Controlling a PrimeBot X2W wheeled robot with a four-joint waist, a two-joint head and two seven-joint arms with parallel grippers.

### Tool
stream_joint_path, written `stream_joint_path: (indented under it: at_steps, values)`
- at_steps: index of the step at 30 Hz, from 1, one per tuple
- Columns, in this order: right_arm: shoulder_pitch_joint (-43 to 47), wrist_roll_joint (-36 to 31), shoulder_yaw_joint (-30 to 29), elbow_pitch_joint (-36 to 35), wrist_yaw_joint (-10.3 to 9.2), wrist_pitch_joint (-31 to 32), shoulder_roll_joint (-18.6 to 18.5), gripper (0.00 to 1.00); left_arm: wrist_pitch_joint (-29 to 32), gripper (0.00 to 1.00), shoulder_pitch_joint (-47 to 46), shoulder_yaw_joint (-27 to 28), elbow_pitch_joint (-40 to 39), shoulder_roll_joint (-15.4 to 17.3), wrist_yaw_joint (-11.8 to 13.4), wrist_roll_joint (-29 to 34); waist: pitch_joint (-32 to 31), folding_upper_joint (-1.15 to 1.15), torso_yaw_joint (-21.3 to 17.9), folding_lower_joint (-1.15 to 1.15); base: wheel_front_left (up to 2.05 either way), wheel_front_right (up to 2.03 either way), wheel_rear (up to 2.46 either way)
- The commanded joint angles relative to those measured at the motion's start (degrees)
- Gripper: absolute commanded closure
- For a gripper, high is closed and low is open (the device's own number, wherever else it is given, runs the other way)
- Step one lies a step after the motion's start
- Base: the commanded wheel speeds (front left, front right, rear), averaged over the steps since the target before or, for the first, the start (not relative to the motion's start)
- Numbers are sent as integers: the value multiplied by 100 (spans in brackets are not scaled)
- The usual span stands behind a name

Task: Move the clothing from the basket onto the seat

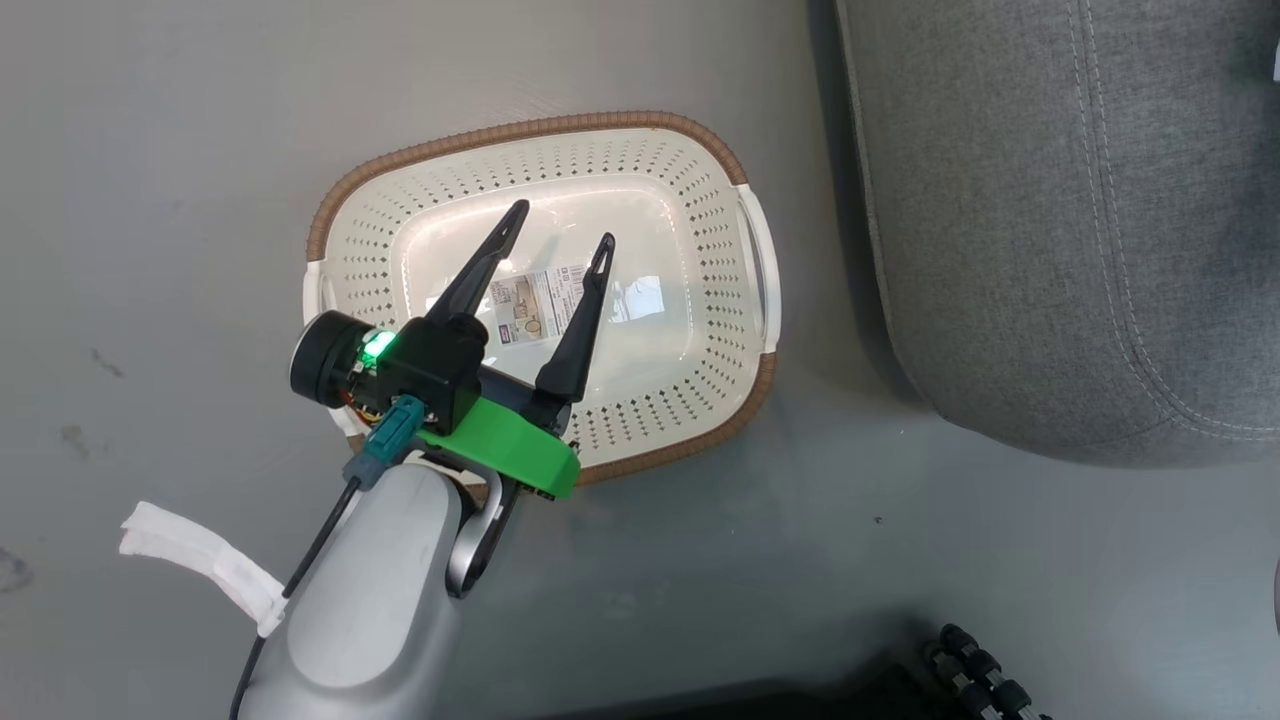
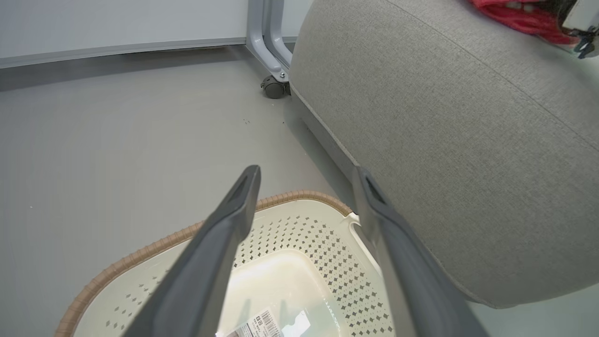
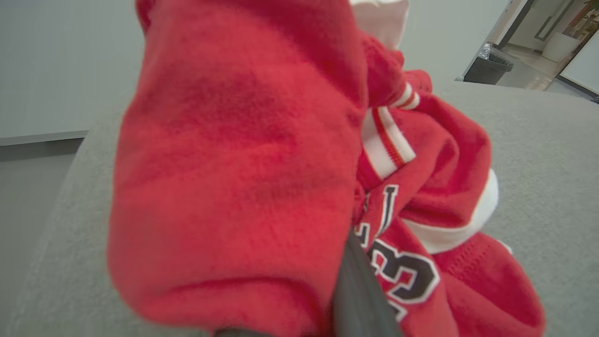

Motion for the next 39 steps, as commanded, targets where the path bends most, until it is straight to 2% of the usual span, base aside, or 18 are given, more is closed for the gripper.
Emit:
stream_joint_path:
  at_steps: [1, 6, 7, 8, 9, 17, 21, 26, 32, 39]
  values:
    - [143, -65, -45, 129, -12, 16, 6, 100, 2, 0, -62, 2, 14, 17, -13, 8, -20, 0, -30, -1, 0, 0, 0]
    - [213, -50, -49, 176, -12, 16, 110, 100, 2, 0, 4, 6, 52, 79, -13, 23, -104, 0, -128, -1, 0, 0, 0]
    - [201, -28, -61, 106, -12, 16, 120, 71, 2, 0, 19, 3, 61, 82, -13, 21, -131, 0, -146, -1, 0, 0, 0]
    - [195, -9, -57, 29, -12, 15, 138, 4, 2, 0, 32, -2, 68, 84, -13, 20, -164, 0, -161, -1, 0, 0, 0]
    - [201, 8, -47, -11, -12, 14, 149, 0, 2, 0, 41, -6, 75, 87, -13, 21, -200, 0, -173, -1, 0, 0, 0]
    - [397, 209, 271, -268, -11, 9, 143, 0, 2, 0, 230, 91, 157, 47, -13, -68, -721, 0, -327, -1, 0, 0, 0]
    - [620, 320, 334, -232, -11, 8, 198, 0, 2, 0, 482, 271, 210, 34, -13, -95, -1186, 0, -467, -1, 0, 0, 0]
    - [936, 367, 714, -394, -11, 8, 220, 0, 2, 0, 900, 592, 243, 46, -13, -67, -1832, 0, -728, -1, 0, 0, 0]
    - [1418, 586, 1095, -798, -11, 8, 94, 0, 2, 0, 1380, 927, 193, 10, -13, -36, -2574, 0, -973, -1, 0, 0, 0]
    - [1947, 856, 1256, -1421, -11, 8, -48, 0, 2, 0, 1766, 1236, 73, -41, -13, -87, -3092, 0, -1072, -1, 0, 0, 0]
